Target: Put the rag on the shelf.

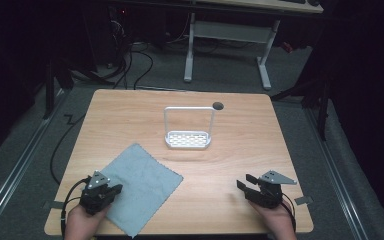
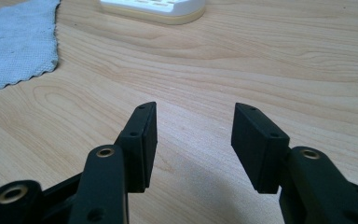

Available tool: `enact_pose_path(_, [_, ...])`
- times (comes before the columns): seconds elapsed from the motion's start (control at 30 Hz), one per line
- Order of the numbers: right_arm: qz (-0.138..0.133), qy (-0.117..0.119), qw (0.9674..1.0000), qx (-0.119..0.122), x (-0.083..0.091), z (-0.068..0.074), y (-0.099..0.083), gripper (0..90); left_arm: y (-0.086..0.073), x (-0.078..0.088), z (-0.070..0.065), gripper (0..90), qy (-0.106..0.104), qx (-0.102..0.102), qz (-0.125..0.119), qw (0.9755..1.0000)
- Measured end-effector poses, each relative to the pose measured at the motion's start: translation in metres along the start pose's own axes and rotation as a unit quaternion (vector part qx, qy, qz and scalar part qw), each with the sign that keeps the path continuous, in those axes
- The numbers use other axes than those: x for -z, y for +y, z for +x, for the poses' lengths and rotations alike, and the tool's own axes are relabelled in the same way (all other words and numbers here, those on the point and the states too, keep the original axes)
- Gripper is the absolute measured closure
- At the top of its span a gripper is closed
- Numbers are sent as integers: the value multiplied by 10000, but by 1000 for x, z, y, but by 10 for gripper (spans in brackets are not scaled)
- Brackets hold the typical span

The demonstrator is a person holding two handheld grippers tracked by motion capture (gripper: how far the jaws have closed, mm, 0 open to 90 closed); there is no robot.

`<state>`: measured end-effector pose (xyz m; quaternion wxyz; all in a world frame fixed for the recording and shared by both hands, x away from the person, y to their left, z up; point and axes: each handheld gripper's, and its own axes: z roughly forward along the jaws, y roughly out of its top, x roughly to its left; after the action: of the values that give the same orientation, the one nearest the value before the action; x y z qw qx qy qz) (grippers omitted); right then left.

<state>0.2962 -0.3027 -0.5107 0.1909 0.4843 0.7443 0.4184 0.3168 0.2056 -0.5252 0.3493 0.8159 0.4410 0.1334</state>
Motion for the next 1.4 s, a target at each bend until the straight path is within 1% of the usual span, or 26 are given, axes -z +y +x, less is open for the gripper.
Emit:
enact_pose_path(0.17, [-20, 12, 10000, 38, 1, -2, 0, 510, 1, -3, -10, 900, -109, -122, -10, 9999])
enact_pose_path(0.3, [-11, 12, 10000, 12, -1, -1, 0, 511, 5, -7, -29, 900, -302, -398, 45, 9987])
enact_pose_path(0.37, [-35, 29, 10000, 54, -2, -1, 0, 512, 8, -13, -46, 900, -534, -583, 34, 9969])
enact_pose_path(0.4, [-35, 29, 10000, 54, -2, -1, 0, 512, 8, -13, -46, 900, -534, -583, 34, 9969])
enact_pose_path(0.53, [-33, 35, 9999, 114, -4, 1, 0, 512, 16, -25, -69, 899, -991, -749, 38, 9923])
enact_pose_path(0.57, [-24, 40, 9999, 127, -5, 3, 0, 513, 18, -27, -73, 875, -1097, -796, 44, 9908])
enact_pose_path(0.6, [-4, 27, 9998, 189, -6, 5, 1, 513, 19, -26, -74, 847, -1092, -823, -19, 9906])
enact_pose_path(0.67, [-28, 20, 9996, 266, -8, 9, 2, 529, 20, -22, -71, 827, -1009, -797, -149, 9916])
enact_pose_path(0.7, [-36, 58, 9994, 334, -9, 12, 3, 545, 20, -18, -66, 823, -894, -748, -232, 9929])
enact_pose_path(0.73, [14, 289, 9987, 416, -12, 21, 5, 653, 18, -12, -53, 823, -638, -573, -332, 9958])
enact_pose_path(0.77, [14, 289, 9987, 416, -12, 21, 5, 653, 18, -12, -53, 824, -638, -573, -332, 9958])
enact_pose_path(0.8, [65, 414, 9979, 500, -15, 28, 5, 684, 15, -9, -43, 824, -457, -475, -329, 9973])
enact_pose_path(0.83, [156, 636, 9958, 639, -22, 42, 10, 773, 13, -7, -38, 836, -380, -409, -326, 9979])
enact_pose_path(0.87, [172, 725, 9951, 649, -25, 49, 11, 811, 9, -3, -26, 844, -223, -230, -296, 9990])
enact_pose_path(0.9, [172, 725, 9951, 649, -25, 49, 11, 811, 9, -3, -26, 858, -223, -230, -296, 9990])
enact_pose_path(0.93, [185, 815, 9941, 688, -29, 57, 14, 860, 5, -1, -18, 858, -149, -75, -263, 9995])
enact_pose_path(0.97, [278, 1069, 9896, 918, -42, 78, 19, 900, 1, 0, -12, 888, -141, 78, -222, 9996])
enact_pose_path(1.0, [278, 1069, 9896, 918, -42, 78, 19, 900, 1, 0, -12, 894, -141, 78, -222, 9996])
enact_pose_path(1.07, [429, 1280, 9842, 1142, -54, 96, 21, 900, -1, -1, -9, 897, -161, 156, -147, 9996])
enact_pose_path(1.1, [518, 1400, 9807, 1262, -61, 106, 20, 900, -2, -2, -10, 899, -154, 153, -105, 9997])
enact_pose_path(1.13, [655, 1635, 9749, 1360, -71, 117, 20, 900, -2, -2, -10, 900, -150, 135, -120, 9997])
enact_pose_path(1.17, [734, 1658, 9720, 1492, -75, 122, 19, 900, -2, -3, -12, 900, -169, 115, -99, 9997])
enact_pose_path(1.2, [734, 1658, 9720, 1492, -75, 122, 19, 900, -2, -3, -12, 900, -169, 115, -99, 9997])
enact_pose_path(1.27, [908, 1547, 9676, 1777, -80, 131, 15, 900, -2, -3, -15, 900, -255, 51, -96, 9996])
enact_pose_path(1.33, [919, 1565, 9674, 1768, -80, 129, 15, 900, -2, -3, -16, 900, -288, 39, -95, 9995])
enact_pose_path(1.4, [920, 1470, 9693, 1741, -79, 125, 15, 900, -2, -4, -21, 900, -387, -15, -83, 9992])
